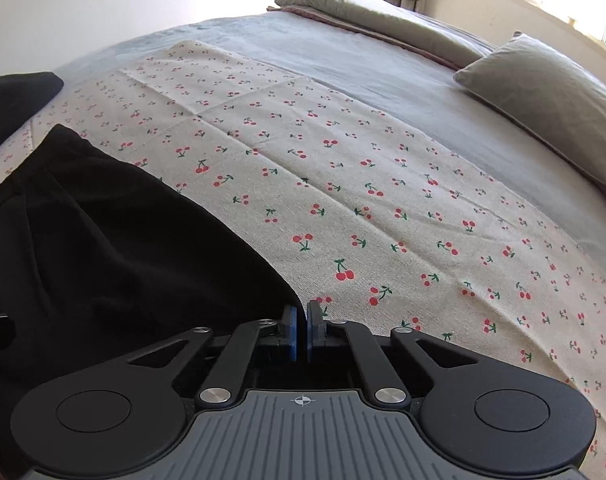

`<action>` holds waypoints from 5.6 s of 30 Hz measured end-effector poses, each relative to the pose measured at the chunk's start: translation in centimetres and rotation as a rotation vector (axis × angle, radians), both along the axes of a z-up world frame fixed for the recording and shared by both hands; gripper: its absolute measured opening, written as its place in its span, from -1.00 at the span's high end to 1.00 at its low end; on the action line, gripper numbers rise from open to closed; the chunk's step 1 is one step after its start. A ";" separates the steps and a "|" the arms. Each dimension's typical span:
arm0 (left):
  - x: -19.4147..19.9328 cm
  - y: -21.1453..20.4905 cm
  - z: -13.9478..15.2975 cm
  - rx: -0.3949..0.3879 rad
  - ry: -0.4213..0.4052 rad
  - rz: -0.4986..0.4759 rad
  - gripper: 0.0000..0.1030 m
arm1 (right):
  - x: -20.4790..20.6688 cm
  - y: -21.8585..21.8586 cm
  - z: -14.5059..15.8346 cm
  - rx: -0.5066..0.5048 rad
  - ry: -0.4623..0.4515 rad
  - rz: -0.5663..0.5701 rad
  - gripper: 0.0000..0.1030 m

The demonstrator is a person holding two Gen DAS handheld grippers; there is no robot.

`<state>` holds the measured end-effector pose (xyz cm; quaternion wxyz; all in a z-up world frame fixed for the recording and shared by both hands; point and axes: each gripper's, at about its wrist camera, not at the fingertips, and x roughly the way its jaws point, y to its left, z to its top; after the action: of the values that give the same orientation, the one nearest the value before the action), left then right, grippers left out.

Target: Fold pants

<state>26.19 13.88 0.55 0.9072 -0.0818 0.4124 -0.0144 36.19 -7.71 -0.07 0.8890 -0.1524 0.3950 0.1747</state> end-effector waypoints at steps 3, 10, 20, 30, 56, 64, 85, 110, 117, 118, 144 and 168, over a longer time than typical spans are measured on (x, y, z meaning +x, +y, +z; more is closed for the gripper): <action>-0.4 0.7 0.3 -0.046 -0.013 0.011 -1.00 | -2.3 0.5 1.6 0.000 -0.052 -0.017 1.00; -1.2 1.4 1.1 -0.200 -0.061 -0.032 -0.96 | -9.7 2.5 5.2 -0.023 -0.168 0.042 1.00; -2.4 0.8 1.5 -0.422 -0.098 -0.143 -0.87 | -19.4 5.4 4.2 -0.039 -0.216 0.152 1.00; -0.4 -0.4 -0.9 -0.330 0.008 -0.039 0.65 | -19.7 5.5 1.5 0.023 -0.141 0.107 0.92; -2.4 -0.7 -0.3 -0.194 -0.037 -0.006 0.78 | -16.2 -31.6 0.5 0.166 0.079 -1.050 0.05; -1.9 -1.0 -0.7 -0.172 -0.031 0.009 0.79 | -14.2 -32.8 -1.5 0.100 0.020 -1.159 0.64; -12.1 1.7 2.7 -0.139 -0.184 -0.115 0.84 | -35.0 -31.4 5.9 0.230 -0.228 -1.099 0.96; -18.7 3.0 -1.2 0.043 -0.012 -0.251 0.46 | -46.1 -27.9 -0.4 0.101 -0.030 -1.018 0.49; -20.8 -0.5 0.4 0.099 -0.084 -0.447 -0.50 | -46.3 -28.5 2.0 0.107 -0.108 -0.997 -0.06; -21.2 -1.2 0.7 0.101 -0.097 -0.485 -0.57 | -45.8 -28.6 2.3 0.106 -0.111 -0.990 -0.07; -22.5 -22.1 -3.4 0.072 -0.219 -1.153 -0.50 | -41.8 -34.1 -0.1 0.031 -0.122 -1.005 0.89; -24.9 -22.9 -3.1 0.104 -0.295 -1.270 0.27 | -53.3 -43.1 -1.0 0.665 -0.148 -1.263 0.36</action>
<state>1.27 -9.02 -2.59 0.7722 0.2244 0.2517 -0.5385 -17.13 -50.77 -1.03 0.8442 0.3727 0.2721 -0.2728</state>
